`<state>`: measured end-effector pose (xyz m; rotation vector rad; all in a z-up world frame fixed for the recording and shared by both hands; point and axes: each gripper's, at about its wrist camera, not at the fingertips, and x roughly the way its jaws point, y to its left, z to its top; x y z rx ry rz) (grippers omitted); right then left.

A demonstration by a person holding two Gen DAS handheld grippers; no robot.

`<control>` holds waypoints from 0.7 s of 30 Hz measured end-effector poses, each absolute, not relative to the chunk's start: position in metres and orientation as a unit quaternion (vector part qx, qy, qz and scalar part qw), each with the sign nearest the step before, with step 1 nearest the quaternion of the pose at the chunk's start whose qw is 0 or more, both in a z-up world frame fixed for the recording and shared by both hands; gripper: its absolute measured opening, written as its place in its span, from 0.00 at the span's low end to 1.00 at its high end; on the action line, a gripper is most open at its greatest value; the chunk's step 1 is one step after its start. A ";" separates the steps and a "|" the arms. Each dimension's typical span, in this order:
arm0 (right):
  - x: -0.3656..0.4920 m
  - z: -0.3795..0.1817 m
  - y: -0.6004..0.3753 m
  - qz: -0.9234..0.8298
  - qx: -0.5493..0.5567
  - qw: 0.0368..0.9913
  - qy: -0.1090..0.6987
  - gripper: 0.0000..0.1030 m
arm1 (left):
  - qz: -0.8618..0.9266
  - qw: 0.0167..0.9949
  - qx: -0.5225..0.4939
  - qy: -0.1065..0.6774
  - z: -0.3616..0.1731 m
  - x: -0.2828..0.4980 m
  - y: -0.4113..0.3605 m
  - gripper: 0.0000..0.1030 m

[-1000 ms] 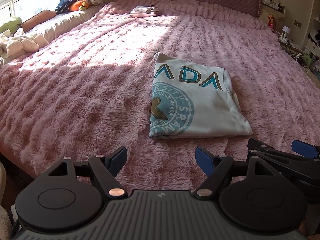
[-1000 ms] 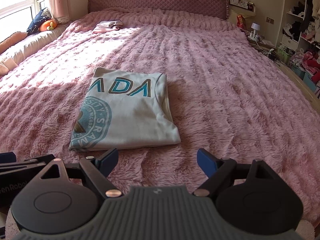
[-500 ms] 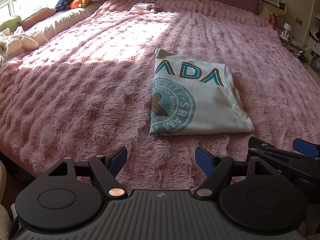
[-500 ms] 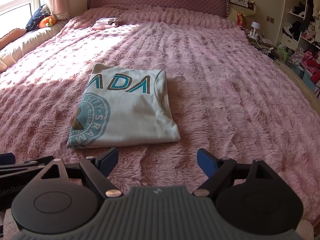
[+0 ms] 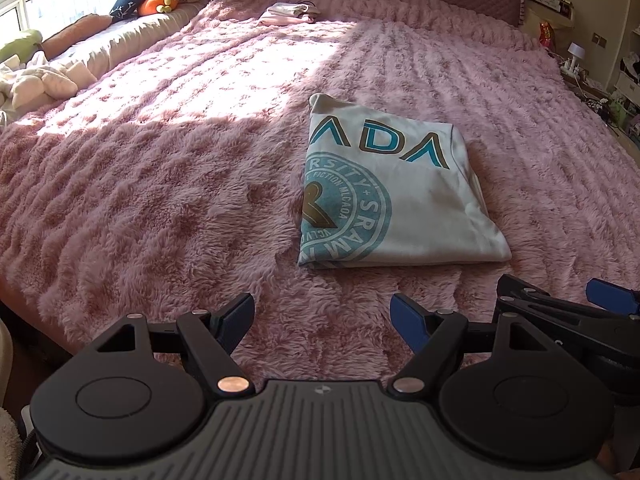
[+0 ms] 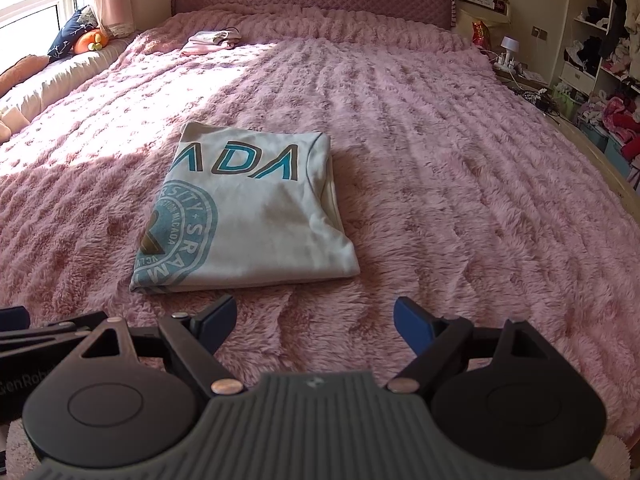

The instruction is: Fold small clothes

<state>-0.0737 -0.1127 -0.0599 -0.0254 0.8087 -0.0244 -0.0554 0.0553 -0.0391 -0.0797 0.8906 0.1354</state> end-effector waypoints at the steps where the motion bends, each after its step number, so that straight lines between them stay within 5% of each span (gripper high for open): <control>1: -0.074 -0.060 -0.113 -0.012 -0.012 0.919 0.394 0.79 | 0.066 0.900 -0.038 0.430 -0.039 -0.055 0.055 0.88; 21: -0.071 -0.066 -0.112 -0.015 -0.016 0.915 0.402 0.79 | 0.063 0.904 -0.035 0.422 -0.043 -0.053 0.054 0.83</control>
